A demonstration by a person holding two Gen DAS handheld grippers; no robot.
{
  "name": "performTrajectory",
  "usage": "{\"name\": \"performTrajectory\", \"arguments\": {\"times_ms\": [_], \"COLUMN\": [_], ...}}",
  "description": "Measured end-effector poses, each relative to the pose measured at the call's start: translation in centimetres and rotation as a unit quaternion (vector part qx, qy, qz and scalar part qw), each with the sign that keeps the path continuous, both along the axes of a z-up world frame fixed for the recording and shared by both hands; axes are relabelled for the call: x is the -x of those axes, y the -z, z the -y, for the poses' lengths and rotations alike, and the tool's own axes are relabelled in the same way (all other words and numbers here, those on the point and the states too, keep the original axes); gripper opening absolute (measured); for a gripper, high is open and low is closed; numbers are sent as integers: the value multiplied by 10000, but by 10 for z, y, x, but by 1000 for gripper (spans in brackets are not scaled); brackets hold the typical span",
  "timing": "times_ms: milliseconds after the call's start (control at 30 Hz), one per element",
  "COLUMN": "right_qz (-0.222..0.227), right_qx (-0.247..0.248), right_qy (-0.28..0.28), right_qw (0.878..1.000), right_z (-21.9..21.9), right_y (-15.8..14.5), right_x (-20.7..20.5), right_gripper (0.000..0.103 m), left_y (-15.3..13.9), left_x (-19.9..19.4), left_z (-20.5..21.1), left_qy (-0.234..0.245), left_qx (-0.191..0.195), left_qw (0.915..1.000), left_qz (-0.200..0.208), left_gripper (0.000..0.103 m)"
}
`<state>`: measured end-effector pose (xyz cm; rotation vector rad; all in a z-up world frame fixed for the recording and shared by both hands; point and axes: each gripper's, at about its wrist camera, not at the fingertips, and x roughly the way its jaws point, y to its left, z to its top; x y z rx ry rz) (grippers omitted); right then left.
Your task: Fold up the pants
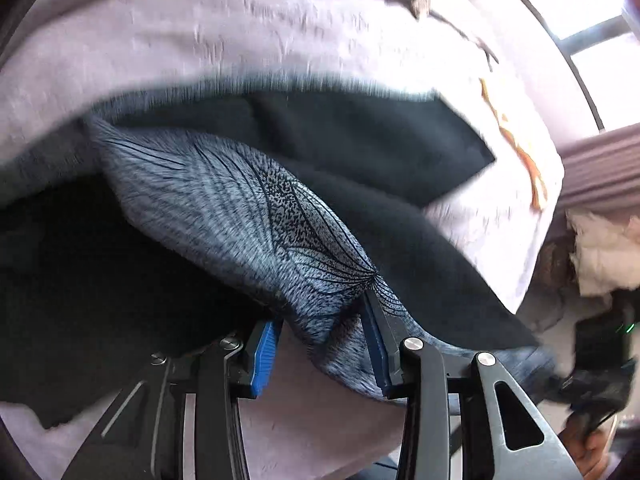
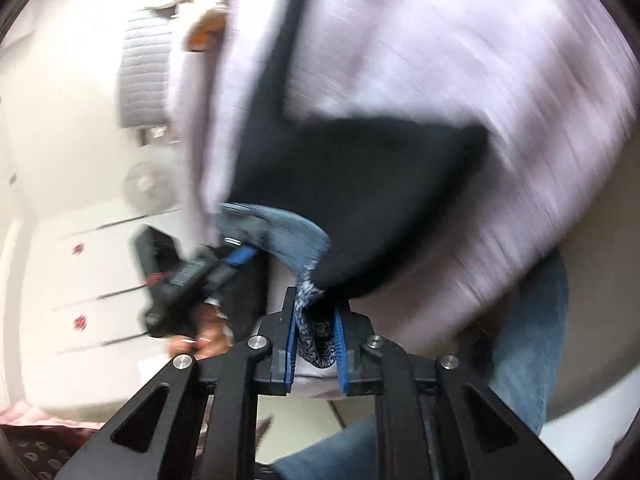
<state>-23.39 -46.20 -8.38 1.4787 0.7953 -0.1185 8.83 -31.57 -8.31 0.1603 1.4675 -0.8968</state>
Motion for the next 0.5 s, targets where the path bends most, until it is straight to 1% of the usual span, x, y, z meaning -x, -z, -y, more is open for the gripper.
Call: {"name": "performTrajectory", "arguments": {"times_ms": [33, 67, 133, 233, 300, 333, 367, 400, 433, 467, 500], "right_qz": [103, 283, 489, 662, 659, 605, 492, 429, 305, -52, -273], "right_qx": [71, 223, 437, 840, 884, 913, 919, 864, 860, 1023, 1147], "right_qy": [-54, -157, -323, -657, -802, -875, -1029, -1176, -1323, -1482, -1583], "right_qw": [9999, 9992, 9973, 9921, 9907, 9901, 9892, 9884, 9870, 9836, 9803], "right_z": [9, 30, 63, 127, 162, 176, 194, 200, 207, 213, 213], "right_y": [-9, -26, -47, -70, -73, -74, -67, -56, -45, -35, -29], "right_x": [-6, -23, -36, -87, -116, -126, -144, -167, -182, -199, -210], "right_gripper": [17, 17, 17, 17, 17, 17, 18, 20, 23, 29, 34], "left_y": [-6, -11, -18, -24, -23, -19, -13, -10, -10, -11, -15], "left_x": [-5, -9, -21, -43, -60, -68, -73, -78, -79, -79, -80], "left_z": [5, 10, 24, 48, 62, 69, 74, 76, 75, 73, 70], "left_qy": [-78, -145, -291, -416, -557, -654, -730, -828, -922, -967, -998], "left_qx": [54, 79, 111, 81, -28, -117, -219, -316, -401, -457, -466], "left_qw": [9999, 9998, 9991, 9972, 9957, 9956, 9953, 9941, 9916, 9896, 9886], "left_qz": [67, 117, 278, 615, 734, 666, 591, 621, 811, 961, 1023], "left_gripper": [41, 41, 41, 42, 44, 44, 44, 44, 44, 44, 44]}}
